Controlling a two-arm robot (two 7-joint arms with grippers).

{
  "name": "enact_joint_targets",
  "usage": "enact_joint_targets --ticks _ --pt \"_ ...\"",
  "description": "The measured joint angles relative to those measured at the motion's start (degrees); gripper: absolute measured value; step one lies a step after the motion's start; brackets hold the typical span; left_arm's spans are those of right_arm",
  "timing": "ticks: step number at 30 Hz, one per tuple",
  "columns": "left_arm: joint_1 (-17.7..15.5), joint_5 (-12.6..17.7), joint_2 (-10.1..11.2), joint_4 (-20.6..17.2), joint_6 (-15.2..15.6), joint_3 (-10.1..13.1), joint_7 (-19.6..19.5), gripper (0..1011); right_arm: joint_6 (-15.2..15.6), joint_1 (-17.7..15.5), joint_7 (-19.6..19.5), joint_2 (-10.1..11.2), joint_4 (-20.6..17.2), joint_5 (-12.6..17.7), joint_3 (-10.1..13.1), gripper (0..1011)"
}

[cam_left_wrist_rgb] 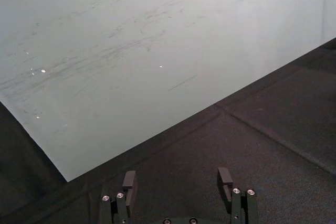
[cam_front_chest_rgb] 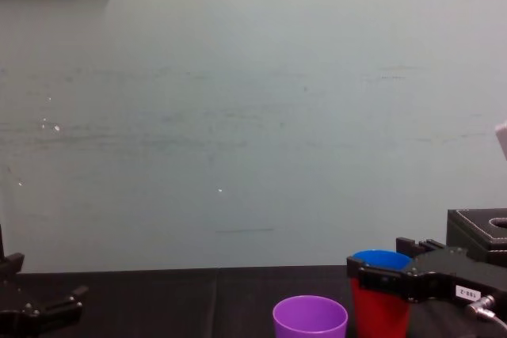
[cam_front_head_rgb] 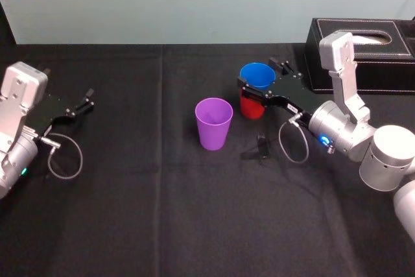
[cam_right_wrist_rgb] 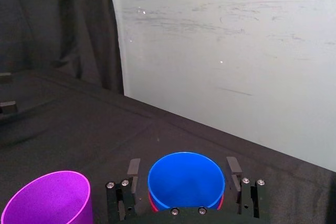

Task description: Stack the three plastic cups sequentially using one hand.

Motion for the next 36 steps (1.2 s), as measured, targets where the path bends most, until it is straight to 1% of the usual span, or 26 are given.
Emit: enact_joint_targets --ticks 9,11,16,17,20,21,22,25,26,27,30,31,36 --pt "0.00 0.00 0.00 0.00 0.00 0.00 0.00 1005 0.02 -0.03 0.01 0.04 -0.22 0.05 0.02 1003" --pt "0.00 0.00 0.00 0.00 0.00 0.00 0.00 1005 0.08 -0.16 0.02 0.15 -0.90 0.15 0.23 1002" --pt "0.00 0.00 0.00 0.00 0.00 0.00 0.00 1005 1.24 -1.51 0.02 1.10 -4.77 0.92 1.14 1003" --pt "0.00 0.00 0.00 0.00 0.00 0.00 0.00 1005 1.69 -2.12 0.07 1.47 -6.19 1.24 1.32 1003" --pt "0.00 0.00 0.00 0.00 0.00 0.00 0.00 1005 2.37 -3.34 0.23 2.15 -8.61 1.97 1.70 1003" --pt "0.00 0.00 0.00 0.00 0.00 0.00 0.00 1005 2.79 -4.37 0.36 2.67 -10.26 2.47 1.91 1002" --pt "0.00 0.00 0.00 0.00 0.00 0.00 0.00 1005 2.92 -4.79 0.39 2.88 -10.91 2.64 1.95 1002" --pt "0.00 0.00 0.00 0.00 0.00 0.00 0.00 1005 3.21 -7.66 0.83 4.40 -14.69 3.56 2.16 1002" --pt "0.00 0.00 0.00 0.00 0.00 0.00 0.00 1005 3.21 -7.66 0.83 4.40 -14.69 3.56 2.16 1003" --pt "0.00 0.00 0.00 0.00 0.00 0.00 0.00 1005 3.10 -9.02 1.09 5.09 -16.08 3.85 2.18 1003" --pt "0.00 0.00 0.00 0.00 0.00 0.00 0.00 1005 2.75 -11.02 1.58 6.14 -17.71 4.15 2.03 1004" --pt "0.00 0.00 0.00 0.00 0.00 0.00 0.00 1005 2.45 -12.32 1.91 6.74 -18.51 4.31 1.86 1004" --pt "0.00 0.00 0.00 0.00 0.00 0.00 0.00 1004 1.18 -16.23 2.84 8.36 -20.15 4.95 1.38 1003"
